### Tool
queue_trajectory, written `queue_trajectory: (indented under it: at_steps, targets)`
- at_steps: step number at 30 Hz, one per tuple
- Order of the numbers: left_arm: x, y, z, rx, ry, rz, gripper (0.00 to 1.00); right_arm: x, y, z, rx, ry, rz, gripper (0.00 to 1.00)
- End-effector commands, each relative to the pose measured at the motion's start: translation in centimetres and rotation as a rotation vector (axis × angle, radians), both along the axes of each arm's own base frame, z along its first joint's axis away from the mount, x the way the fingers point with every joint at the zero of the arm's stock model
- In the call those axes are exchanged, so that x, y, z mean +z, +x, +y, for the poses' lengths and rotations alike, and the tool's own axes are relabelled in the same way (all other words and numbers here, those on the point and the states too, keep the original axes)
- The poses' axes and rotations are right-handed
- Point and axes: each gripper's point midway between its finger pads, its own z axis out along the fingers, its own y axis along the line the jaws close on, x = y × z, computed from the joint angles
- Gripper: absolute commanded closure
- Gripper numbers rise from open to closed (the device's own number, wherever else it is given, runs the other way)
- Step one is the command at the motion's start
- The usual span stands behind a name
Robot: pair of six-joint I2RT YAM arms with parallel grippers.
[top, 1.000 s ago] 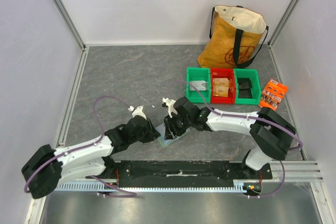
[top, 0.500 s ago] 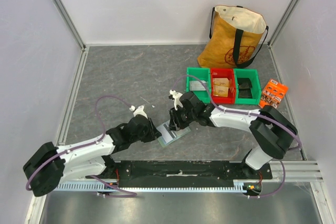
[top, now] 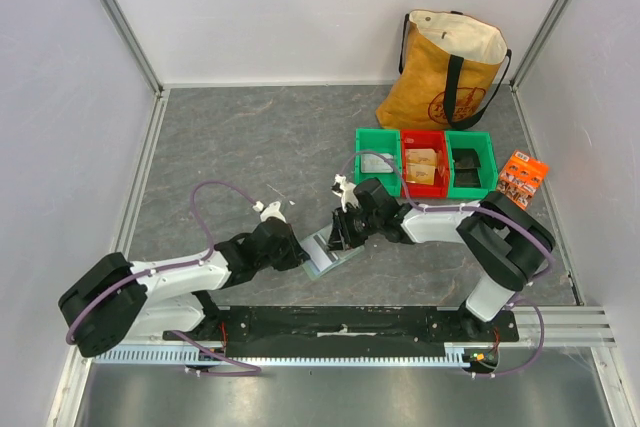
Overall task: Take the credit cards out of the card holder
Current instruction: Remove the credit card from the card holder.
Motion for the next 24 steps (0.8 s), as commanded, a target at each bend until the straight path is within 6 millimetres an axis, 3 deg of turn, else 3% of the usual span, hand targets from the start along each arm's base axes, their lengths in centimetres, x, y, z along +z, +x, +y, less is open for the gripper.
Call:
queue_trajectory:
  at_steps: [1, 15, 22, 24]
  targets:
    - [-1.8, -0.5, 0.7, 0.016, 0.037, 0.036, 0.91, 0.5, -0.6, 0.9, 0.032, 0.092, 0.034, 0.71]
    - [-3.2, -1.0, 2.3, 0.041, 0.112, 0.061, 0.94, 2.2, -0.9, 1.1, 0.039, 0.257, 0.108, 0.8]
    - [-3.2, -1.1, 2.4, 0.04, 0.117, 0.062, 0.95, 1.9, -1.0, 0.8, 0.025, 0.268, 0.126, 0.8]
    - [-3.2, -1.0, 2.4, 0.041, 0.117, 0.062, 0.95, 1.7, -0.9, 0.6, 0.017, 0.268, 0.13, 0.86]
